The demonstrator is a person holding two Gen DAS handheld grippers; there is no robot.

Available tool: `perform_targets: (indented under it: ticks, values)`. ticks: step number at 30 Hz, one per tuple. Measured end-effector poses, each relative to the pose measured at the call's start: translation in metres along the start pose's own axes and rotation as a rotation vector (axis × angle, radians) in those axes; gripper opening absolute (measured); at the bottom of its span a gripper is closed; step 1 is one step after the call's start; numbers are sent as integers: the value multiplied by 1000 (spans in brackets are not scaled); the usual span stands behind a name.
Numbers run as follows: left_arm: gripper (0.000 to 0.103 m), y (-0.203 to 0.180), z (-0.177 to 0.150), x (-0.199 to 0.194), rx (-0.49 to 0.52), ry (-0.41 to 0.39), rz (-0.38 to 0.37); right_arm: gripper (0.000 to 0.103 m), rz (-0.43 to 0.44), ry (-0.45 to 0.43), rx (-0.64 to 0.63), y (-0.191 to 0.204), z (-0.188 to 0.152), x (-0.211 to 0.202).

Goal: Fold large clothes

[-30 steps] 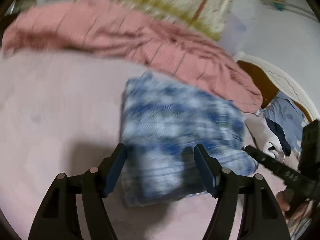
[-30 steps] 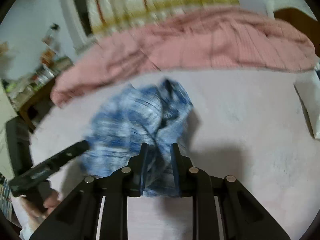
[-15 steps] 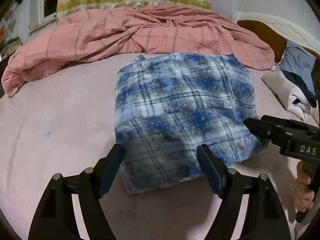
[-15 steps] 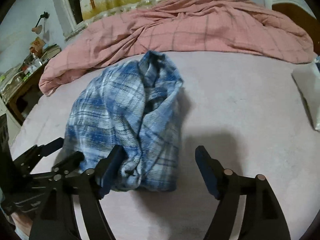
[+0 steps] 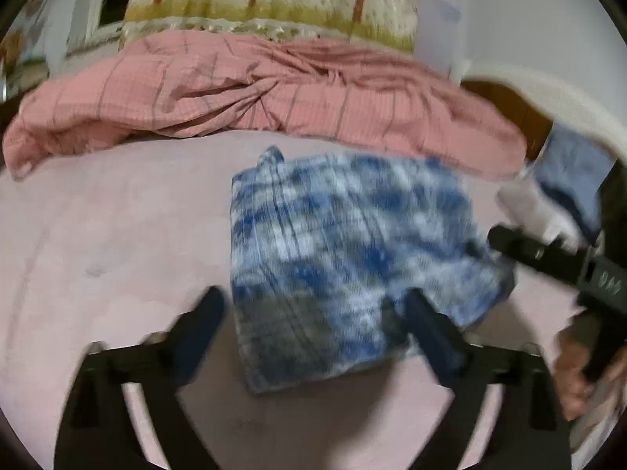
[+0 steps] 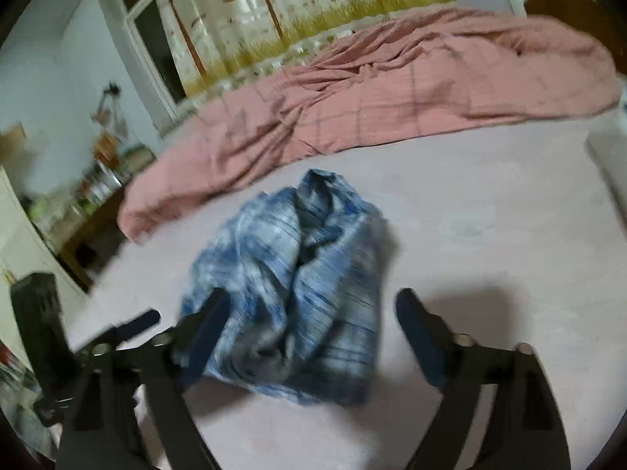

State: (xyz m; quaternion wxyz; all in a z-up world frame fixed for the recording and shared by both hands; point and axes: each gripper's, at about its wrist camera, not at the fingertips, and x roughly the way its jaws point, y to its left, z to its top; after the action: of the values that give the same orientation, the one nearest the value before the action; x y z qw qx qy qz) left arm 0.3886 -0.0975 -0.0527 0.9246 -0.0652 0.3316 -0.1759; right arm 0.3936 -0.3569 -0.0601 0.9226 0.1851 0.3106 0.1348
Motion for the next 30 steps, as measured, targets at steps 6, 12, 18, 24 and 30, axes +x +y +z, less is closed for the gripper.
perform_targets:
  ticks: [6,12,18,24,30]
  values:
    - [103,60,4,38,-333,122,-223,90,113,210,182,-37,-9,62]
    - [72,40,-5,70,-225,227,-275,54,124,192,175,-30,-14,64]
    - [37,-7,0,30,1,63,-220,43,55,34,72,-9,-10,11]
    - [34,-111,33,-28,175,-92,-251,43,35,-141,42,-25,23,-111]
    - [34,-252,90,-50,298,-204,-406,43,-106,-343,12,-75,80,-247]
